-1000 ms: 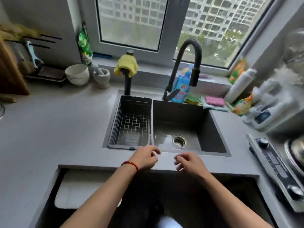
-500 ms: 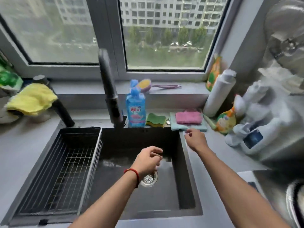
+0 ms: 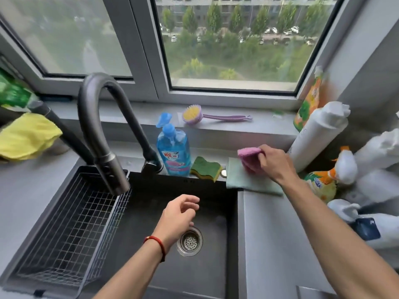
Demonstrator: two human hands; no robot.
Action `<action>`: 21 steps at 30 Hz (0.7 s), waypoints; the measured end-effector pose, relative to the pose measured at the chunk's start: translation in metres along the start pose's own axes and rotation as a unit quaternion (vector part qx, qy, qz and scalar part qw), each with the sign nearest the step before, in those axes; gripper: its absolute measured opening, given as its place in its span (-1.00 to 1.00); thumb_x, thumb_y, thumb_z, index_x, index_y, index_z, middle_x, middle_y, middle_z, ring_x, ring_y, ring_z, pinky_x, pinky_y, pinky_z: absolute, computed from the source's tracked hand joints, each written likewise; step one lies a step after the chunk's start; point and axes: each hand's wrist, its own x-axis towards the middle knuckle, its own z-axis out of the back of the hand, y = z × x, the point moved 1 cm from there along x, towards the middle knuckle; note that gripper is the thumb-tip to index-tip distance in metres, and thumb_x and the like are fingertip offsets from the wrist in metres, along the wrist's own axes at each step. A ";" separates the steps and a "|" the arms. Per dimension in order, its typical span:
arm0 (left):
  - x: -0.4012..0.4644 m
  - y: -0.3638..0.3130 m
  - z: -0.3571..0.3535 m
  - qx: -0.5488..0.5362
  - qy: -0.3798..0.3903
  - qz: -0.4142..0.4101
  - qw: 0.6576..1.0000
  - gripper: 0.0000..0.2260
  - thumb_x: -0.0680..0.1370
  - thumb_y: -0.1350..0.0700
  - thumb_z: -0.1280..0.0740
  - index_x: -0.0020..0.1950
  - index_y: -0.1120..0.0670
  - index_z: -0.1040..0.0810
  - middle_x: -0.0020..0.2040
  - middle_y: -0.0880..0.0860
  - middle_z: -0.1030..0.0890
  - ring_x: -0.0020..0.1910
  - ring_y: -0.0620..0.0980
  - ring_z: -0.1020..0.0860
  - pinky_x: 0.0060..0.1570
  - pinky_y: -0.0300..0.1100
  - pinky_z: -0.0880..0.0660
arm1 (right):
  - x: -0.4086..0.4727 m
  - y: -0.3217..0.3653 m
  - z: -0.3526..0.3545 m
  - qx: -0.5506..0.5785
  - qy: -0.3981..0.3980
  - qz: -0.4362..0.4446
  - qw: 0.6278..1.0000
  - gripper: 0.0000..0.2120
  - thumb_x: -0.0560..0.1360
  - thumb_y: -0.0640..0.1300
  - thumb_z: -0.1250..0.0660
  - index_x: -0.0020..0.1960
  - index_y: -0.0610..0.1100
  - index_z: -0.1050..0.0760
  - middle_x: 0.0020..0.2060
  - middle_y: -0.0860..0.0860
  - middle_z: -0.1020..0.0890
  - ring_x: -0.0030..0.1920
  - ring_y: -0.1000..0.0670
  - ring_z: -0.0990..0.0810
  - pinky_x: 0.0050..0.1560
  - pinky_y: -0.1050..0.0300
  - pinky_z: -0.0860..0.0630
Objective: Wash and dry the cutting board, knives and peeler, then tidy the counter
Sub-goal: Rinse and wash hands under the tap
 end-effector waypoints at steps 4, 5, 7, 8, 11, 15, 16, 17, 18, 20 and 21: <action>0.000 -0.012 -0.011 -0.183 0.062 0.038 0.981 -0.69 0.62 0.04 -0.39 0.36 0.01 -0.53 0.26 0.06 -0.61 0.23 -0.01 -0.60 0.18 0.00 -0.62 | -0.037 0.069 0.037 0.162 0.098 0.146 0.971 -0.79 0.58 0.16 -0.21 -0.11 0.09 -0.52 -0.26 0.18 -0.63 -0.18 0.02 -0.56 -0.15 0.30 -0.43; -0.001 -0.014 -0.012 -0.266 0.102 0.066 0.956 -0.62 0.63 -0.08 -0.36 0.40 0.03 -0.51 0.29 0.08 -0.61 0.24 0.04 -0.60 0.22 0.11 -0.59 | -0.053 0.095 0.036 0.173 0.134 0.183 0.958 -0.73 0.55 0.22 -0.20 -0.17 0.08 -0.50 -0.32 0.18 -0.59 -0.23 0.06 -0.53 -0.22 0.35 -0.39; -0.004 -0.010 -0.010 -0.398 0.124 0.097 0.904 -0.52 0.63 -0.21 -0.28 0.42 0.08 -0.53 0.29 0.16 -0.63 0.21 0.12 -0.62 0.21 0.24 -0.55 | -0.083 0.137 0.020 0.174 0.229 0.222 0.932 -0.64 0.56 0.27 -0.19 -0.23 0.06 -0.53 -0.37 0.15 -0.57 -0.30 0.13 -0.50 -0.27 0.27 -0.40; -0.005 -0.003 -0.001 -0.443 0.077 0.108 0.886 -0.50 0.63 -0.17 -0.28 0.42 0.15 -0.52 0.28 0.22 -0.63 0.18 0.16 -0.63 0.19 0.25 -0.55 | -0.092 0.160 0.007 0.174 0.257 0.235 0.921 -0.63 0.58 0.24 -0.21 -0.23 0.05 -0.58 -0.36 0.13 -0.60 -0.31 0.15 -0.52 -0.26 0.18 -0.46; -0.007 0.031 0.036 -0.496 -0.087 0.151 0.851 -0.64 0.64 0.06 -0.31 0.29 0.32 -0.53 0.15 0.38 -0.64 0.00 0.25 -0.66 0.16 0.21 -0.57 | -0.085 0.212 -0.034 0.237 0.193 0.203 0.930 -0.76 0.61 -0.01 -0.27 0.10 -0.03 -0.69 0.02 0.03 -0.73 0.03 0.05 -0.66 0.13 0.01 -0.58; -0.013 0.068 0.089 -0.505 -0.049 0.192 0.840 -0.87 0.58 0.12 -0.36 0.01 0.19 -0.57 -0.12 0.31 -0.69 -0.11 0.27 -0.70 0.19 0.21 -0.55 | -0.073 0.283 -0.079 0.242 0.189 0.139 0.941 -0.51 0.60 -0.16 -0.31 0.52 -0.10 -0.36 0.45 -0.06 -0.48 0.43 -0.06 -0.45 0.47 0.00 -0.36; -0.012 0.073 0.096 -0.494 -0.037 0.204 0.844 -0.85 0.57 0.12 -0.37 0.04 0.20 -0.57 -0.04 0.33 -0.68 0.00 0.32 -0.69 0.25 0.24 -0.52 | -0.076 0.289 -0.089 0.249 0.180 0.117 0.945 -0.55 0.59 -0.17 -0.33 0.46 -0.11 -0.40 0.40 -0.07 -0.52 0.37 -0.06 -0.49 0.43 0.00 -0.41; -0.011 0.076 0.098 -0.483 -0.027 0.210 0.850 -0.83 0.57 0.11 -0.38 0.06 0.19 -0.57 0.03 0.34 -0.66 0.10 0.34 -0.65 0.27 0.24 -0.51 | -0.081 0.290 -0.096 0.250 0.166 0.103 0.948 -0.64 0.58 -0.17 -0.33 0.37 -0.08 -0.47 0.31 -0.05 -0.57 0.28 -0.04 -0.54 0.35 0.03 -0.46; -0.011 0.078 0.100 -0.477 -0.016 0.209 0.854 -0.84 0.58 0.10 -0.36 0.05 0.17 -0.56 0.05 0.34 -0.65 0.12 0.33 -0.64 0.26 0.23 -0.52 | -0.087 0.289 -0.100 0.253 0.169 0.096 0.948 -0.72 0.56 -0.18 -0.34 0.25 0.01 -0.50 0.20 0.01 -0.60 0.19 -0.01 -0.56 0.25 0.08 -0.48; -0.006 0.083 0.100 -0.472 0.003 0.202 0.858 -0.86 0.61 0.07 -0.30 0.01 0.15 -0.54 0.02 0.32 -0.66 0.06 0.29 -0.65 0.19 0.21 -0.56 | -0.101 0.287 -0.101 0.279 0.204 0.083 0.935 -0.70 0.55 -0.16 -0.34 0.11 0.23 -0.45 0.07 0.16 -0.57 0.10 0.09 -0.54 0.17 0.13 -0.42; -0.004 0.085 0.098 -0.469 0.014 0.205 0.859 -0.83 0.62 0.07 -0.27 0.03 0.16 -0.54 0.06 0.35 -0.65 0.08 0.30 -0.64 0.20 0.22 -0.55 | -0.108 0.284 -0.104 0.304 0.217 0.054 0.926 -0.69 0.57 -0.12 -0.33 0.19 0.25 -0.46 0.14 0.17 -0.57 0.15 0.10 -0.54 0.22 0.11 -0.43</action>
